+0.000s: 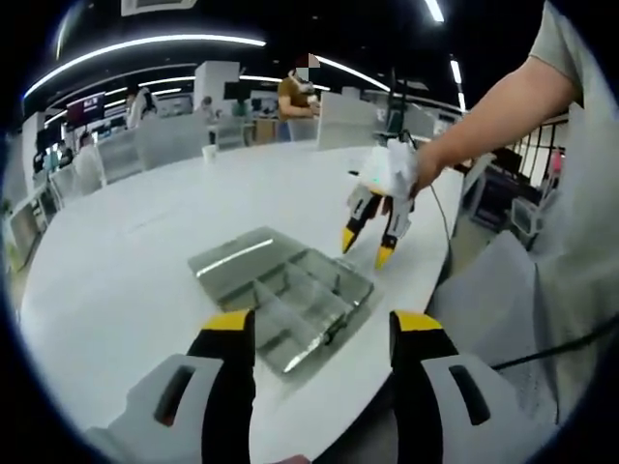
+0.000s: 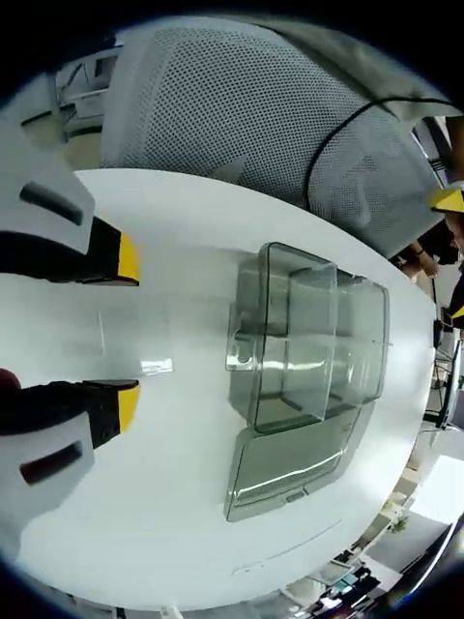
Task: Insert the divider into the dual guide fixture by aligning both edges with the guide slots and pushing it downward to the bottom, including one-sided entry, uneven engagement, binding, and posture correction.
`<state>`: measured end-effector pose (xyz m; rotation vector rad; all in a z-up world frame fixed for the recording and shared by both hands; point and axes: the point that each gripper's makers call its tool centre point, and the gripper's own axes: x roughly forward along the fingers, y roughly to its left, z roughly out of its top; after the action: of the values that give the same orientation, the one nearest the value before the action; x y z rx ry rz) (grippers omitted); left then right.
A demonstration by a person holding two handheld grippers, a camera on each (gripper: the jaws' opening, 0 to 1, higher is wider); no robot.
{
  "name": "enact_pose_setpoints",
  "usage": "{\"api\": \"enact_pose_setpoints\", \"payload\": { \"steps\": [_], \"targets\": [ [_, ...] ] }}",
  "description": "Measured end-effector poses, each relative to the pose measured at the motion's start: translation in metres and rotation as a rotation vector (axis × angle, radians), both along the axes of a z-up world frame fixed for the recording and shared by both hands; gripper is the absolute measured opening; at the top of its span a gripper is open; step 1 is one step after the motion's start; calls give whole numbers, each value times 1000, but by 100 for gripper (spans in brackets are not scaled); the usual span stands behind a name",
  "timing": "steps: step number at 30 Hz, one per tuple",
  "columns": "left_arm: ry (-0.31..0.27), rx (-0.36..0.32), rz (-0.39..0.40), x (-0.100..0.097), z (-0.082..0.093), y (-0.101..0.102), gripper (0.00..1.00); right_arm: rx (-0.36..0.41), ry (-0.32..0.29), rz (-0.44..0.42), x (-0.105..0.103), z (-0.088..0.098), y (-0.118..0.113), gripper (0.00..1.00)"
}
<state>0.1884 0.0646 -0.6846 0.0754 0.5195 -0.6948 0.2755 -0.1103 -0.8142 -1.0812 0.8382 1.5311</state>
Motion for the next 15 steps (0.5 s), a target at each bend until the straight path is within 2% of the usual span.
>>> {"api": "enact_pose_setpoints", "payload": {
  "steps": [15],
  "targets": [
    [4, 1, 5, -1, -1, 1, 55, -27, 3, 3, 6, -7, -3, 33]
  ]
}}
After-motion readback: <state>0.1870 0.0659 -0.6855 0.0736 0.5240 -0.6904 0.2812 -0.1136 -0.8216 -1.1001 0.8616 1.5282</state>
